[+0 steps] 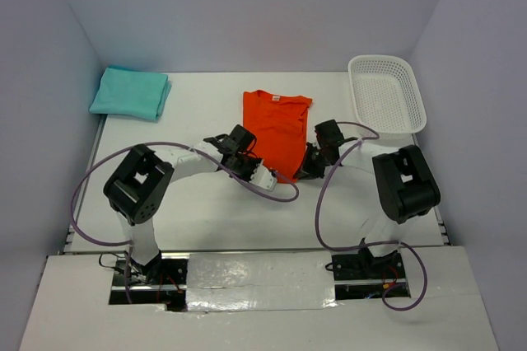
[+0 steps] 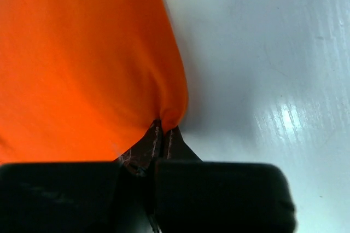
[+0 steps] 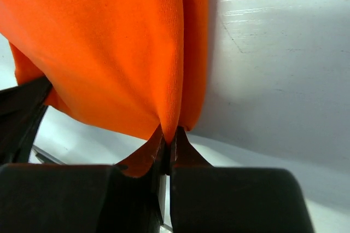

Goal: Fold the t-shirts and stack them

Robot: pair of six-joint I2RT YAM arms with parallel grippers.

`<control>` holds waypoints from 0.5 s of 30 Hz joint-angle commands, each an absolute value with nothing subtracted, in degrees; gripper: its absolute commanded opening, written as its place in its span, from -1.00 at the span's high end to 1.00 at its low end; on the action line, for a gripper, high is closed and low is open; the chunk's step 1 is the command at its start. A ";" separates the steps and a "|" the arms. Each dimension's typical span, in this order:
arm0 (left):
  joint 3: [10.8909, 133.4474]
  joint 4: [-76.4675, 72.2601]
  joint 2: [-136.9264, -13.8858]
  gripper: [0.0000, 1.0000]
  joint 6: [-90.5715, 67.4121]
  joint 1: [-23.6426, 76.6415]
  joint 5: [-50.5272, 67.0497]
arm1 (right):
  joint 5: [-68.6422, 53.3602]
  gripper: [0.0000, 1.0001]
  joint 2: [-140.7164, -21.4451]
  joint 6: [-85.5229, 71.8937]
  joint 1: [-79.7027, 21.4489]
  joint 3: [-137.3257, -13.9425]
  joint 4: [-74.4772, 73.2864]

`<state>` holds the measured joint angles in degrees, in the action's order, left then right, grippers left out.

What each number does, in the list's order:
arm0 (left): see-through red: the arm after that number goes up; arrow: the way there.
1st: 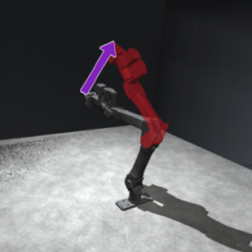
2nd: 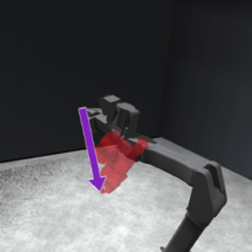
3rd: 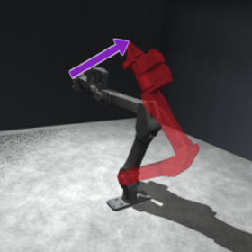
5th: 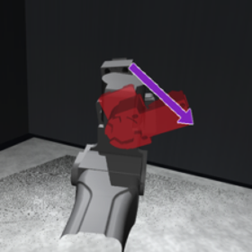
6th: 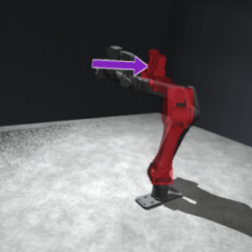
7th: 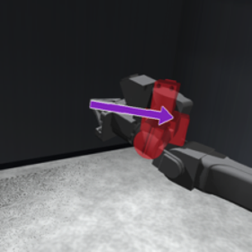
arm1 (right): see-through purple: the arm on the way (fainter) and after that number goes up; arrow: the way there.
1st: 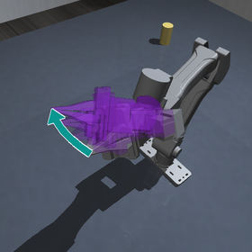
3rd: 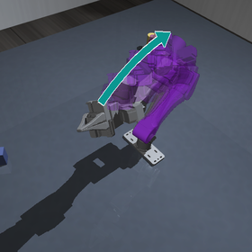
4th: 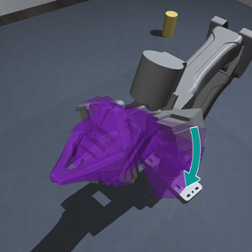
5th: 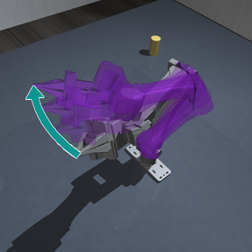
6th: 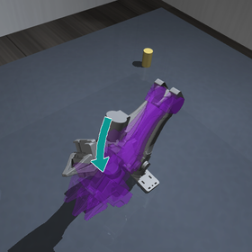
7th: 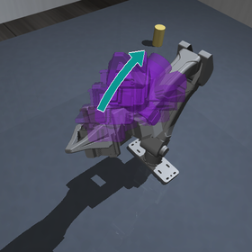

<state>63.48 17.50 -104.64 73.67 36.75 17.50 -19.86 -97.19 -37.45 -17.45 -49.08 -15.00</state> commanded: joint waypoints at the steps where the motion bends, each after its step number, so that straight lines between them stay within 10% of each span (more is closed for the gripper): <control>1: 65.91 20.99 -105.38 1.00 66.98 36.13 14.68 | -17.31 1.00 -95.63 -33.49 -16.79 -47.28 -18.10; 15: 68.21 49.38 -84.05 1.00 50.64 37.96 23.82 | -18.36 1.00 -62.60 -34.97 -26.10 -36.84 -35.32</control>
